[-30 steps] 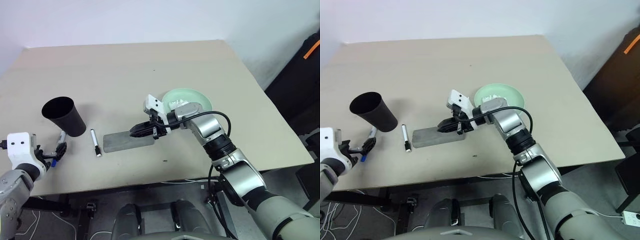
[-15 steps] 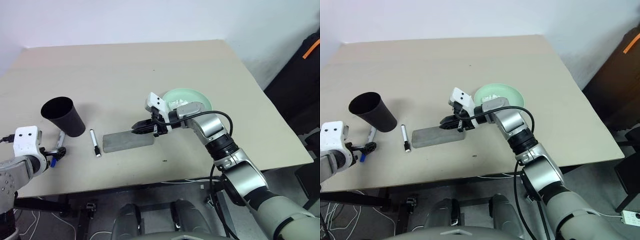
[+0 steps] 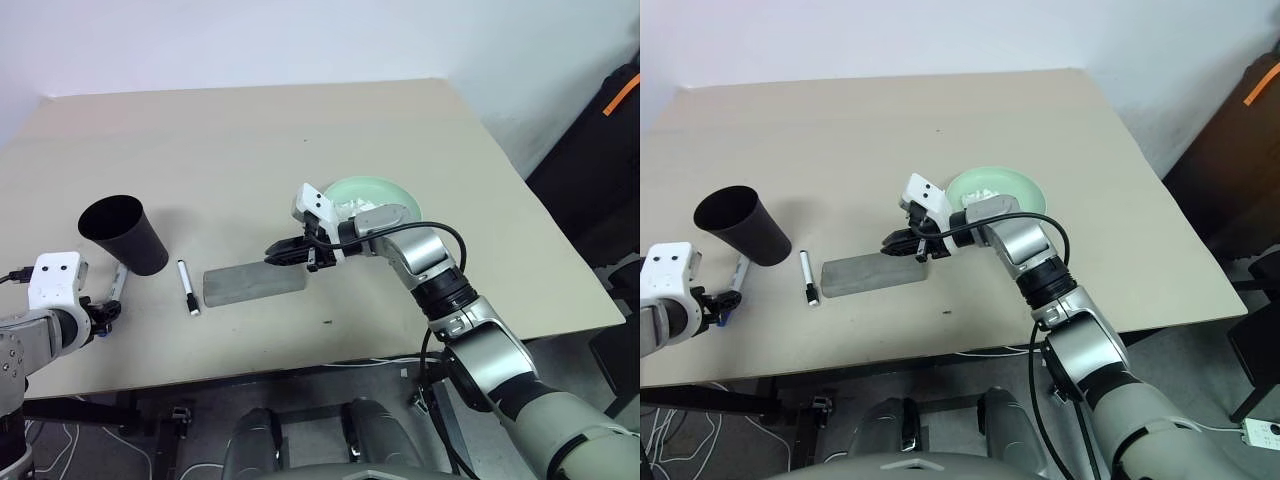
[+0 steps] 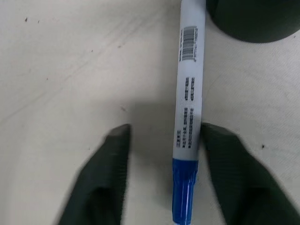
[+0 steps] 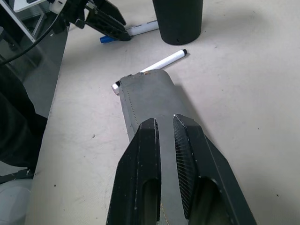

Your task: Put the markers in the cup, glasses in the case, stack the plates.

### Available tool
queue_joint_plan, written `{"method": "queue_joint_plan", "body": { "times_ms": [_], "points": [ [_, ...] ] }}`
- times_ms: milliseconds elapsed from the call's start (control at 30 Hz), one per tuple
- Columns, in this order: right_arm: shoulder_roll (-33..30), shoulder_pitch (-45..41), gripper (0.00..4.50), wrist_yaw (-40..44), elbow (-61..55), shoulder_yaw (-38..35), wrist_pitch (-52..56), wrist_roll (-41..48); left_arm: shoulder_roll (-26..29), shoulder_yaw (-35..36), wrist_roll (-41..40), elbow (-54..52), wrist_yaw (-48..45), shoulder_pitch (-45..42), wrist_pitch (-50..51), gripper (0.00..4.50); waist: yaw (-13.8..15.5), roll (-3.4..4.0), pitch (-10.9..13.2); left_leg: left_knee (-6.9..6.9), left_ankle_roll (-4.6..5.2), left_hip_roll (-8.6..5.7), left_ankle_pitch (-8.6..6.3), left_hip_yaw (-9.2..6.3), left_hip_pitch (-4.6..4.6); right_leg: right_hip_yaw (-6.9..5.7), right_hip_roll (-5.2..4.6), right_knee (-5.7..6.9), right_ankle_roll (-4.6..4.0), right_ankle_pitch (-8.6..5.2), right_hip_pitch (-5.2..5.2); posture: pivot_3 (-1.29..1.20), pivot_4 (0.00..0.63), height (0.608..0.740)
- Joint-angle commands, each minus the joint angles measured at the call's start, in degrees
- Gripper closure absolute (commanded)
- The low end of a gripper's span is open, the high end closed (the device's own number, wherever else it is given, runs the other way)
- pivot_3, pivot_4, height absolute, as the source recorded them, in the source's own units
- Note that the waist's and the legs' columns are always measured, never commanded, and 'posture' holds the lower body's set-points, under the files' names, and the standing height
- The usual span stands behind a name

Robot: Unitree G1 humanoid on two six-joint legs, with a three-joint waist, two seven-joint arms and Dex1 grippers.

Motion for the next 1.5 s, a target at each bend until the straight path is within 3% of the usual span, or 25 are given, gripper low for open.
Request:
{"method": "queue_joint_plan", "body": {
  "times_ms": [33, 133, 333, 400, 500, 600, 733, 967, 1033, 1267, 1367, 1500],
  "points": [
    [0.07, -0.75, 3.93, -0.11, -0.11, -1.04, -1.08, 0.8, -0.48, 0.93, 4.01, 0.29, 1.42, 0.39, 0.47, 3.34, 0.01, 0.0, 0.0, 0.0, 0.0, 0.0, 0.0, 0.0, 0.0, 0.0, 0.0, 0.0, 0.0, 0.0, 0.0, 0.0, 0.15, 0.726],
    [0.1, -0.8, 3.93, -0.15, 0.33, -1.29, -1.5, 0.9, -1.22, 1.87, 6.23, 1.05, 2.58, -0.59, -0.92, 4.23, 0.09, 0.0, 0.0, 0.0, 0.0, 0.0, 0.0, 0.0, 0.0, 0.0, 0.0, 0.0, 0.0, 0.0, 0.01, 0.0, 0.15, 0.726],
    [0.02, -0.6, 3.93, 1.01, -1.11, -4.19, -3.35, 3.75, -1.93, 2.74, 11.33, 2.52, 4.46, -0.78, -5.9, 4.24, 0.1, -0.01, 0.01, 0.0, -0.02, -0.01, 0.01, -0.09, 0.04, 0.0, 0.04, 0.06, 0.0, 0.0, 0.01, 0.0, 0.15, 0.726],
    [0.22, -0.08, 3.93, 2.41, -3.09, -6.26, -3.44, 6.62, -1.41, 2.54, 14.46, 4.08, 4.98, -0.02, -14.11, 4.24, 0.24, -0.06, 0.03, -0.01, -0.02, -0.01, 0.02, -0.09, 0.04, 0.0, 0.04, 0.05, 0.0, 0.0, 0.01, 0.0, 0.15, 0.726],
    [3.11, 2.41, 3.93, -0.53, -6.05, -12.01, -11.76, 10.19, -2.38, 4.89, 17.46, 7.4, 4.86, -0.36, -27.96, 4.24, 0.34, -0.15, 0.03, -0.04, -0.04, 0.0, 0.01, -0.06, 0.02, -0.01, -0.05, -0.01, 0.0, 0.0, 0.03, 0.0, 0.15, 0.726],
    [2.05, 3.76, 3.93, 2.09, -8.69, -11.9, -10.39, 12.6, -1.33, 4.71, 22.64, 10.7, 7.07, -0.28, -39.18, 4.24, 0.33, -0.16, 0.02, -0.06, -0.05, -0.03, 0.0, -0.02, 0.0, -0.01, -0.09, -0.07, 0.0, 0.0, 0.05, 0.0, 0.15, 0.726],
    [1.01, 4.96, 3.07, 2.83, -11.5, -11.56, -7.95, 15.23, -2.99, 7.42, 22.59, 15.25, 5.13, -2.84, -59.04, 4.24, 0.37, -0.2, 0.0, -0.06, -0.06, -0.02, -0.01, 0.0, 0.0, -0.01, -0.21, -0.12, -0.17, -0.08, 0.09, 0.0, 0.15, 0.726],
    [-0.81, 7.74, 0.58, 4.19, -15.4, -9.32, -9.53, 14.96, -3.68, 7.38, 20.54, 18.93, 0.83, -5.51, -77.08, 4.24, 0.44, -0.21, 0.0, -0.11, -0.05, 0.02, 0.0, 0.06, 0.0, -0.02, -0.2, -0.14, -0.16, -0.07, 0.09, 0.0, 0.15, 0.726],
    [-1.25, 8.22, 0.04, 4.48, -15.61, -8.75, -10.32, 14.43, -3.91, 7.02, 19.29, 19.92, -1.49, -6.24, -81.2, 4.24, 0.36, -0.2, 0.0, -0.1, -0.04, 0.03, 0.0, 0.06, 0.0, -0.02, -0.15, -0.13, -0.15, -0.07, 0.09, 0.0, 0.15, 0.726],
    [-0.76, 8.47, 0.04, 1.1, -13.47, -8.26, -13.41, 12.23, -6.86, 6.71, 9.69, 21.32, -10.84, -11.49, -91.78, 4.24, 0.71, -0.22, 0.0, -0.02, -0.02, 0.01, 0.02, 0.07, 0.0, -0.05, -0.05, -0.13, 0.01, 0.02, 0.13, 0.0, 0.15, 0.726],
    [-0.59, 8.51, 0.04, -0.01, -13.22, -8.08, -14.3, 11.65, -8.93, 4.62, 3.66, 20.4, -17.3, -11.07, -90.79, 4.24, 0.78, -0.21, 0.0, 0.01, -0.01, -0.02, 0.02, 0.09, 0.0, -0.04, -0.04, -0.13, 0.03, 0.03, 0.15, 0.0, 0.15, 0.726],
    [-0.35, 8.64, 0.04, -2.04, -12.77, -7.92, -15.34, 10.46, -10.8, 2.41, 1.36, 18.97, -20.18, -9.73, -88.87, 4.24, 0.9, -0.22, 0.0, 0.03, 0.0, -0.01, 0.03, 0.06, 0.0, -0.05, -0.01, -0.11, 0.07, 0.04, 0.15, 0.0, 0.15, 0.726]
  ]
}}
